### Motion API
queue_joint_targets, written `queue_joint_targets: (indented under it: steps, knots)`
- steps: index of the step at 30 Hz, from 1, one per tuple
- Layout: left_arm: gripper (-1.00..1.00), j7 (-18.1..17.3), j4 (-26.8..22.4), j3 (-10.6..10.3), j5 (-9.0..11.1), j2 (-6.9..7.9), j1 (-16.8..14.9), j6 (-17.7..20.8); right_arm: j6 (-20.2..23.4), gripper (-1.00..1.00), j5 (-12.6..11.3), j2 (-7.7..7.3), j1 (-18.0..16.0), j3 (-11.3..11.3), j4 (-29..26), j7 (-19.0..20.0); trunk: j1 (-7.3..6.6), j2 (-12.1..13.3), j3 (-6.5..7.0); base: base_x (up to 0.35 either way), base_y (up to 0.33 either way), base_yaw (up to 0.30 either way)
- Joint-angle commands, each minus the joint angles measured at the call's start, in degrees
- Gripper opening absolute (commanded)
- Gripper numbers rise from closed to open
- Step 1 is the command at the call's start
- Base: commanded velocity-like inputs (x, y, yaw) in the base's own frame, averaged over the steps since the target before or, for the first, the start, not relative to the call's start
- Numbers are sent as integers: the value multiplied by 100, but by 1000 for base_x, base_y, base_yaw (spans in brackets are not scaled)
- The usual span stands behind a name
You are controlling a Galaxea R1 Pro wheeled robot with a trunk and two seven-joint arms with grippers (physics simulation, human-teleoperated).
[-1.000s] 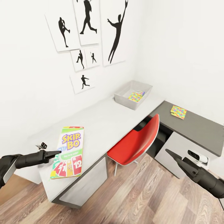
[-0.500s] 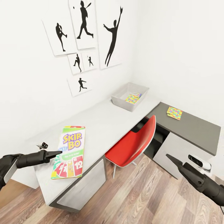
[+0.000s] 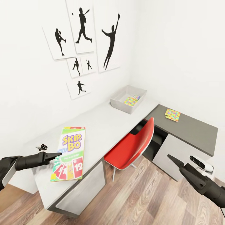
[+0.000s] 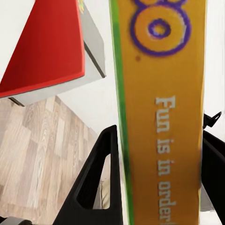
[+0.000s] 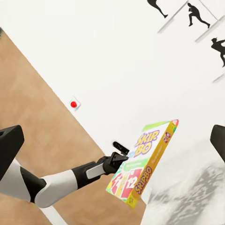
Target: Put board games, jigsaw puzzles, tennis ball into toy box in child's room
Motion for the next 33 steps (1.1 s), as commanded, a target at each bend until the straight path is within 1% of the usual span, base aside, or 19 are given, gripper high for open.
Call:
queue_joint_targets:
  steps: [1,2,4,7,9,12,15,22,28,33]
  knots:
    - [-100,-19,0,-7,100,7,18,59,58,100,-14,-1,-4,-1,-1,9,3,-10,-1,0,0,-9]
    - [-100,-19,0,-1,197,9,36,54,56,100,-12,-1,-4,-1,-1,9,3,-10,8,17,0,-6]
    - [-100,-19,-5,5,306,10,61,50,55,100,-10,-1,-4,-1,-1,10,3,-10,26,52,0,-4]
    - [-100,-19,-55,7,385,11,107,41,55,100,-5,0,-4,-1,-1,10,3,-10,54,148,-20,-1]
    - [-100,-19,-113,6,404,11,131,39,54,100,19,0,-4,-1,-1,10,3,-10,72,227,-61,-1]
    - [-100,-19,-234,5,418,11,180,36,54,100,155,0,-4,-1,-1,16,3,-10,100,271,-84,0]
    - [-100,-19,-301,7,424,11,234,36,54,100,211,0,-4,-1,-1,21,3,-10,128,247,-78,0]
    - [-100,-19,-339,13,432,11,275,29,54,100,236,4,-4,-1,-1,31,3,-10,193,149,-64,0]
    - [-100,-19,-348,14,432,11,279,16,40,100,241,6,-4,-5,-1,35,3,-10,249,132,-221,0]
    - [-100,-19,-351,14,432,11,283,-126,-74,100,239,1,-4,-9,0,44,3,-10,296,132,-265,0]
